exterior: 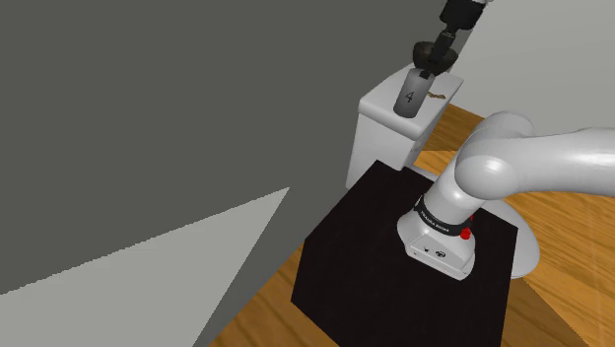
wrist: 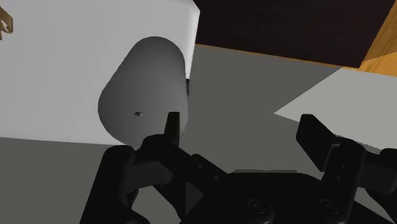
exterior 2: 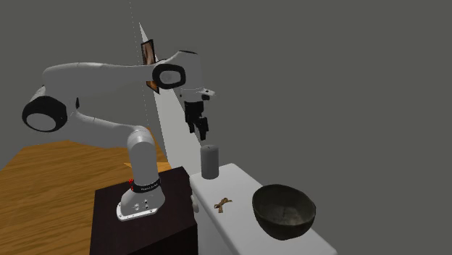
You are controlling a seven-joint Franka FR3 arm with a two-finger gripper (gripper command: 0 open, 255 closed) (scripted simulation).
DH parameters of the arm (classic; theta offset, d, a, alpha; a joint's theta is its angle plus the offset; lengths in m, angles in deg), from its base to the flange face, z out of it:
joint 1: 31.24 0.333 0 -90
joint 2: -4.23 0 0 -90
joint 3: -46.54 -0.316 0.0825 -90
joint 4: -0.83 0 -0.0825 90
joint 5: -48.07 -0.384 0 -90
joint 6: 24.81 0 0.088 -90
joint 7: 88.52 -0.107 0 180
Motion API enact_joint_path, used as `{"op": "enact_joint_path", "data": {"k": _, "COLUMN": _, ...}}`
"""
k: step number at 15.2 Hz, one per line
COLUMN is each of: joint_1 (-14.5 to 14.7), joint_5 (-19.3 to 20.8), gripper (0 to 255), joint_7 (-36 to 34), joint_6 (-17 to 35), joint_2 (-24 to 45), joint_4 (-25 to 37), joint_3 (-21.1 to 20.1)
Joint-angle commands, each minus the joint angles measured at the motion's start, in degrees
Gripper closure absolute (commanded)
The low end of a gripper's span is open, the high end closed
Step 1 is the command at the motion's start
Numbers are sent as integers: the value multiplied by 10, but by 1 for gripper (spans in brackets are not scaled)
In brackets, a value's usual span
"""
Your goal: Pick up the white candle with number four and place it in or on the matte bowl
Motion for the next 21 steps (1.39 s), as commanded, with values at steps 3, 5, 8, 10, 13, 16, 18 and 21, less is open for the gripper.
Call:
{"op": "enact_joint_path", "data": {"k": 3, "joint_1": -4, "joint_5": 54, "gripper": 0, "joint_7": 102, "joint_6": 30, "joint_2": -15, "joint_4": -2, "joint_3": 96}}
{"op": "enact_joint_path", "data": {"k": 5, "joint_1": -1, "joint_5": 78, "gripper": 0, "joint_7": 152, "joint_6": 47, "joint_2": -14, "joint_4": 4, "joint_3": 146}}
{"op": "enact_joint_path", "data": {"k": 8, "joint_1": 3, "joint_5": 94, "gripper": 0, "joint_7": 177, "joint_6": 63, "joint_2": -12, "joint_4": 3, "joint_3": 177}}
{"op": "enact_joint_path", "data": {"k": 10, "joint_1": 1, "joint_5": 100, "gripper": 0, "joint_7": 175, "joint_6": 77, "joint_2": -12, "joint_4": -12, "joint_3": 184}}
{"op": "enact_joint_path", "data": {"k": 13, "joint_1": -1, "joint_5": 111, "gripper": 0, "joint_7": 173, "joint_6": 99, "joint_2": -11, "joint_4": -32, "joint_3": 196}}
{"op": "enact_joint_path", "data": {"k": 16, "joint_1": -2, "joint_5": 116, "gripper": 0, "joint_7": 172, "joint_6": 111, "joint_2": -9, "joint_4": -43, "joint_3": 202}}
{"op": "enact_joint_path", "data": {"k": 18, "joint_1": -2, "joint_5": 116, "gripper": 0, "joint_7": 172, "joint_6": 111, "joint_2": -9, "joint_4": -43, "joint_3": 202}}
{"op": "enact_joint_path", "data": {"k": 21, "joint_1": -2, "joint_5": 116, "gripper": 0, "joint_7": 172, "joint_6": 111, "joint_2": -9, "joint_4": -43, "joint_3": 202}}
